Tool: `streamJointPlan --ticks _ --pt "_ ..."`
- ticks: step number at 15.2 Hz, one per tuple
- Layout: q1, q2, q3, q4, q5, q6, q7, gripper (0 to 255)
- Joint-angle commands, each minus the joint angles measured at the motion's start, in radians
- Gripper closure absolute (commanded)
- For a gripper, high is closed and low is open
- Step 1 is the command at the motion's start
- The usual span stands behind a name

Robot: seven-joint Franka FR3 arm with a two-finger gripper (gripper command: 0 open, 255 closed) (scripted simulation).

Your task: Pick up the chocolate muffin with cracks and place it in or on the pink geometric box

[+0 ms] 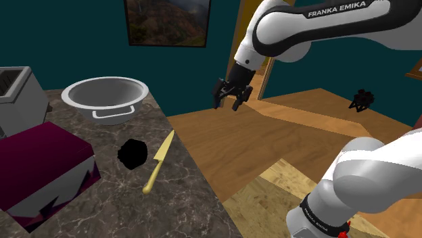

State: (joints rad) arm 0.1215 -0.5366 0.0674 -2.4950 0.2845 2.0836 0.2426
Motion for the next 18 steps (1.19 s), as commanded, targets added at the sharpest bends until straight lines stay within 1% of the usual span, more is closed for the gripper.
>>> streamJointPlan --ticks 1,5,9,14,18 --pt "0.023 0.056 0.005 0.008 0.053 0.052 0.005 0" --pt "0.072 0.171 0.019 0.027 0.167 0.155 0.002 0" --pt "0.122 0.295 0.031 0.071 0.291 0.245 -0.019 0" --pt "0.176 0.454 0.052 0.159 0.458 0.332 -0.066 0" --pt "0.206 0.582 0.076 0.254 0.588 0.379 -0.109 0"
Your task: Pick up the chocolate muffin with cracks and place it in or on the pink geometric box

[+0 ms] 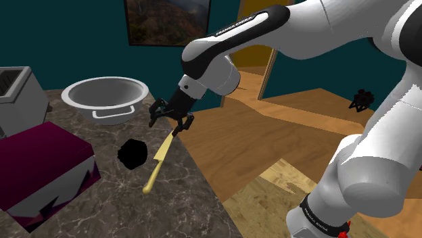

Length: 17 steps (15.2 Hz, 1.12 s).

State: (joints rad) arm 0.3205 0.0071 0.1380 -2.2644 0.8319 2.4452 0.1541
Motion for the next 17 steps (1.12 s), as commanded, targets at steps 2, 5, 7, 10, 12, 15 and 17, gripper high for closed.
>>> streamJointPlan --ticks 2,5,7,10,12,15,17 --pt "0.017 0.102 0.021 0.078 0.101 0.035 -0.04 0" --pt "0.026 0.159 0.036 0.124 0.146 0.055 -0.056 0" --pt "0.033 0.183 0.043 0.134 0.156 0.073 -0.063 0" --pt "0.043 0.219 0.053 0.15 0.171 0.1 -0.073 0" --pt "0.048 0.239 0.058 0.16 0.179 0.114 -0.079 0" --pt "0.048 0.239 0.058 0.16 0.179 0.114 -0.079 0" --pt "0.048 0.239 0.058 0.16 0.179 0.114 -0.079 0"
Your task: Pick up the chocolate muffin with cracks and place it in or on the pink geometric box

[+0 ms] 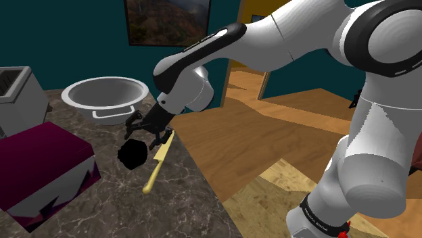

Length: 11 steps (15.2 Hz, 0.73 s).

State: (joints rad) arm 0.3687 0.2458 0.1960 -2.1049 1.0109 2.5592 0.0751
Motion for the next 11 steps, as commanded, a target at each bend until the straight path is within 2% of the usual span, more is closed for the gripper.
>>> streamJointPlan --ticks 1,2,3,11 --pt "0.0 0.0 0.0 0.0 0.0 0.0 0.0 0" --pt "0.0 0.0 0.0 0.0 0.0 0.0 0.0 0" --pt "0.0 0.0 0.0 0.0 0.0 0.0 0.0 255" --pt "0.0 0.0 0.0 0.0 0.0 0.0 0.0 255"
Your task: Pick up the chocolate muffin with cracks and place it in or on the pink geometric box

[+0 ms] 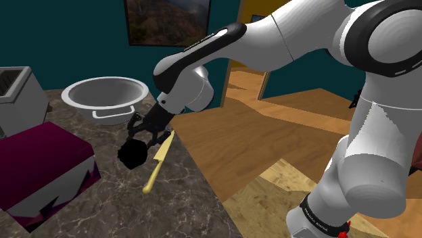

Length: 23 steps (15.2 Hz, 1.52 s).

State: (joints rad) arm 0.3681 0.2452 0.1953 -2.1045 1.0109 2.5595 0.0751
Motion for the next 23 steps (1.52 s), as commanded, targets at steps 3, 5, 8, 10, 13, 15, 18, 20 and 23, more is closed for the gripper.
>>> streamJointPlan --ticks 3,5,8,10,13,15,18,20,23 --pt "0.002 -0.018 -0.004 0.001 -0.019 -0.015 0.025 255" --pt "0.003 -0.036 -0.008 0.003 -0.037 -0.029 0.049 255" --pt "0.004 -0.062 -0.014 0.008 -0.064 -0.052 0.085 255" --pt "0.004 -0.078 -0.017 0.012 -0.082 -0.067 0.108 255" --pt "0.004 -0.101 -0.022 0.02 -0.108 -0.091 0.142 255" --pt "0.004 -0.116 -0.025 0.027 -0.124 -0.108 0.164 255" --pt "0.003 -0.137 -0.029 0.038 -0.148 -0.133 0.197 255" --pt "0.003 -0.15 -0.032 0.047 -0.164 -0.15 0.218 255" --pt "0.001 -0.168 -0.035 0.062 -0.186 -0.176 0.248 255"
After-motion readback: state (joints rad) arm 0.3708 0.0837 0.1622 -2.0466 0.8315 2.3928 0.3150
